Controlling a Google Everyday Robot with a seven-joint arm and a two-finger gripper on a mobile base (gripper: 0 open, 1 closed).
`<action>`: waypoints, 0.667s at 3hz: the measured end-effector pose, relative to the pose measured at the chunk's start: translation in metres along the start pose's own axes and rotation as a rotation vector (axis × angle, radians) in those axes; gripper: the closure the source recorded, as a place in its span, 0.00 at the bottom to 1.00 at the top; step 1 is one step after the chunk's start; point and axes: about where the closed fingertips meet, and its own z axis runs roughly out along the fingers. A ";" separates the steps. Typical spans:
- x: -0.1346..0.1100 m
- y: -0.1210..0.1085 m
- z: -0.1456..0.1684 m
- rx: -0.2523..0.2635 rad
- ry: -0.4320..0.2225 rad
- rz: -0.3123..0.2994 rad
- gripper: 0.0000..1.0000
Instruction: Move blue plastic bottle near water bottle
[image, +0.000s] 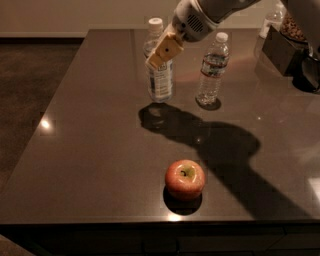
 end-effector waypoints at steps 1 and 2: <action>0.009 -0.006 0.007 -0.002 0.016 0.015 1.00; 0.020 -0.013 0.013 -0.003 0.029 0.032 1.00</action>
Offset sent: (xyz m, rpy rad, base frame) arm 0.0218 -0.0234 -0.0329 -0.0251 0.0455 -0.0512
